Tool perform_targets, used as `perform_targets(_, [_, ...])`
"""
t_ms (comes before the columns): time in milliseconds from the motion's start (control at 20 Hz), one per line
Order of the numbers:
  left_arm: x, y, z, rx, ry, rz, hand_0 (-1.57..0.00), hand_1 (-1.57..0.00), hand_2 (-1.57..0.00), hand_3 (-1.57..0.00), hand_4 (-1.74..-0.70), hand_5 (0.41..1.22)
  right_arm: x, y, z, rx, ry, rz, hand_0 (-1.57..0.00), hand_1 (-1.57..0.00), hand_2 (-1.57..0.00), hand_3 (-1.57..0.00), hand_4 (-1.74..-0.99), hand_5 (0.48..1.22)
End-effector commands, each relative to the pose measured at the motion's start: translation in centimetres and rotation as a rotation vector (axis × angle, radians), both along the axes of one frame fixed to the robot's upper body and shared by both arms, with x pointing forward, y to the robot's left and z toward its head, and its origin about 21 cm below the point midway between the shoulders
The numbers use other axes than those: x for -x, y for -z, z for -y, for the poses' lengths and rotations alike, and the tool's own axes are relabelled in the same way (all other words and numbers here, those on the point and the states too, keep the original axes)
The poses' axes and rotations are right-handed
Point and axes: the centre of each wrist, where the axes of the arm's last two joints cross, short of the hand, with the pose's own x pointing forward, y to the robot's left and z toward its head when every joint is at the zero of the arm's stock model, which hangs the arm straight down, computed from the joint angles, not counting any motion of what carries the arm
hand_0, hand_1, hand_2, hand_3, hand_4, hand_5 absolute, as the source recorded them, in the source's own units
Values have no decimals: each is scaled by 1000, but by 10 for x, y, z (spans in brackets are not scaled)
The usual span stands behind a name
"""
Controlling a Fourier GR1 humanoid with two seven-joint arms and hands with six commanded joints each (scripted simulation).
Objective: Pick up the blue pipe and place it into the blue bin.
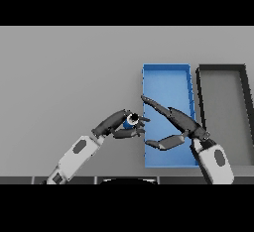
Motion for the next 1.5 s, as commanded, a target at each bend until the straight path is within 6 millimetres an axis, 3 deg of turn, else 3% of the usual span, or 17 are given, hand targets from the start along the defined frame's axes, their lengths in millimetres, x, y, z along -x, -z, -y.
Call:
perform_targets(0, [-1, 1, 0, 0, 1, -4, -1571, -1571, -1571, -1437, -1732, 1221, -3, -3, -1, 21, -32, 19, 1, 1, 1, 1, -1303, 532])
perform_targets(250, [2, 6, -3, 30, 30, 7, -1571, -1571, -1571, -1469, -1730, 1221, -16, -15, -35, 68, -149, 34, 1, 1, 1, 1, -1260, 531])
perform_targets(450, [-5, 4, -1, 27, 39, -16, -1571, -1571, -1571, -1511, -1730, 1221, -25, -12, -60, 106, -186, 10, 1, 1, 1, 1, -1226, 520])
perform_targets(750, [-7, 2, 0, 32, 65, -35, -1571, -1571, -1571, -1474, -1720, 1221, -45, -14, -80, 130, -241, -5, -14, -36, -68, -11, -1241, 516])
perform_targets(800, [-5, 1, 0, 50, 72, -32, -1571, -1567, -1571, -1395, -1717, 1221, -46, -12, -83, 134, -254, -2, -54, -83, -115, -43, -1268, 519])
perform_targets(850, [-4, 0, 0, 45, 73, 19, -1496, -1393, -1367, -1150, -1630, 1221, -50, -15, -86, 137, -261, -4, -138, -166, -193, -106, -1308, 523])
perform_targets(950, [-4, 1, -3, -115, 48, 43, -993, -895, -875, -736, -1587, 1221, -55, -18, -92, 158, -283, -9, -478, -500, -500, -375, -1390, 538])
perform_targets(1000, [-5, -4, -1, -100, 39, 63, -879, -828, -796, -667, -1611, 1221, -53, -17, -94, 143, -311, 0, -697, -714, -714, -562, -1453, 551])
perform_targets(1050, [-5, -3, -1, -86, 37, 73, -895, -867, -845, -656, -1637, 1221, -53, -15, -96, 146, -323, -20, -872, -886, -886, -701, -1503, 573])
perform_targets(1100, [-1, -2, -1, -50, 26, 54, -1030, -1008, -990, -623, -1658, 1192, -54, -15, -98, 134, -335, -39, -1012, -1023, -1023, -828, -1541, 604])
perform_targets(1200, [-2, -1, 1, 42, 38, 37, -1225, -1211, -1199, -525, -1688, 1203, -49, -13, -104, 99, -337, -67, -1213, -1220, -1220, -1096, -1492, 706])
perform_targets(1250, [-2, -1, 3, 58, 43, 21, -1294, -1283, -1274, -533, -1698, 1206, -48, -12, -103, 76, -329, -62, -1285, -1290, -1290, -1191, -1475, 809])
perform_targets(1350, [-1, -1, 3, 78, 47, 26, -1394, -1386, -1381, -550, -1714, 1212, -45, -15, -107, 77, -319, -29, -1388, -1391, -1391, -1328, -1458, 957])
perform_targets(1450, [-2, -2, -4, 42, 40, 16, -1458, -1453, -1449, -591, -1724, 1215, -46, -10, -103, 67, -314, 14, -1454, -1456, -1456, -1415, -1459, 1052])
